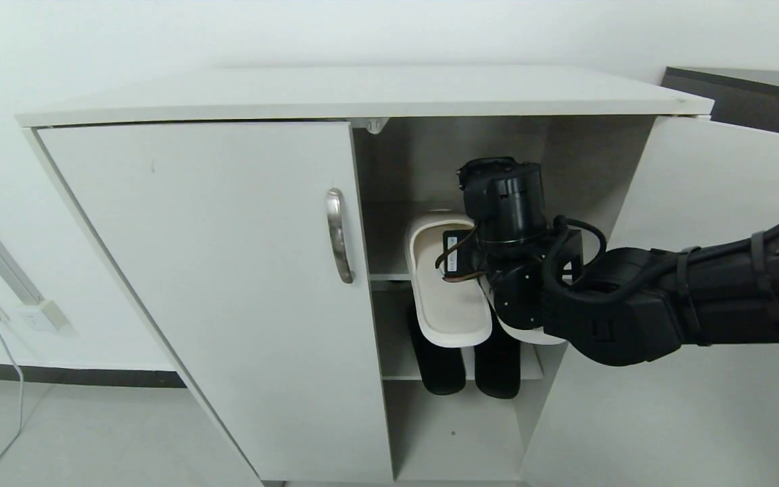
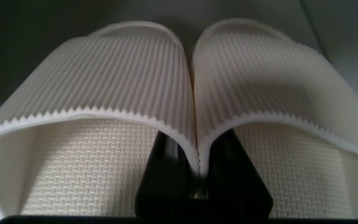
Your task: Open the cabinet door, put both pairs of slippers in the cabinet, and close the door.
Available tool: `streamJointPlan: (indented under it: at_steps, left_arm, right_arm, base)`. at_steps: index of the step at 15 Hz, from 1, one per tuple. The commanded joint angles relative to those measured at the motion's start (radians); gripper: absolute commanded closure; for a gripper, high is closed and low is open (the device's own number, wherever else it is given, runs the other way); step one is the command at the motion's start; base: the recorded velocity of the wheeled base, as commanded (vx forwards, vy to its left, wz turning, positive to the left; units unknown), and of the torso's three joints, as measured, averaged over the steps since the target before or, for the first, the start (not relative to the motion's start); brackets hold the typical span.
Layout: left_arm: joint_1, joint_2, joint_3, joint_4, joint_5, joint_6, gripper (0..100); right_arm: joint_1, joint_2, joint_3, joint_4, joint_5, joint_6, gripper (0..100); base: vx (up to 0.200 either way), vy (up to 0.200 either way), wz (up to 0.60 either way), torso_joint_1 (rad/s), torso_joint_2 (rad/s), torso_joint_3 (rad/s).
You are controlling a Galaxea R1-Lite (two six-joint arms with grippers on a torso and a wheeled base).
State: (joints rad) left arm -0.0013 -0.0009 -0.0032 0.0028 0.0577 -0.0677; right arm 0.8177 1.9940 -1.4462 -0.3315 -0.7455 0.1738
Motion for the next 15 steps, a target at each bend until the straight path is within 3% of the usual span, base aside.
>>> streamJointPlan:
  at_steps: [1,8,11,15]
  left_arm:
    - [0.000,0.001,0.000,0.000,0.001,0.000,100]
    - [0.001,0.001,0.000,0.000,0.002,-0.001,100]
    - [0.000,0.001,0.000,0.000,0.004,-0.004,100]
    - [0.000,0.001,0.000,0.000,0.004,-0.008,100]
  right_arm:
    - [-0.005,0.003,-0.011,0.002,0.005,0.001,100]
    - [-0.055,0.120,-0.184,0.063,0.006,-0.002,100]
    - [-0.057,0.126,-0.191,0.062,0.006,0.000,100]
    - [-0.057,0.123,-0.188,0.060,0.005,0.000,100]
  base:
    - [0.000,0.000,0.00,0.000,0.00,0.000]
    - [0.000,0.000,0.00,0.000,0.00,0.000]
    - [0.000,0.000,0.00,0.000,0.00,0.000]
    - [0.150,0.000,0.00,0.002,0.00,0.003]
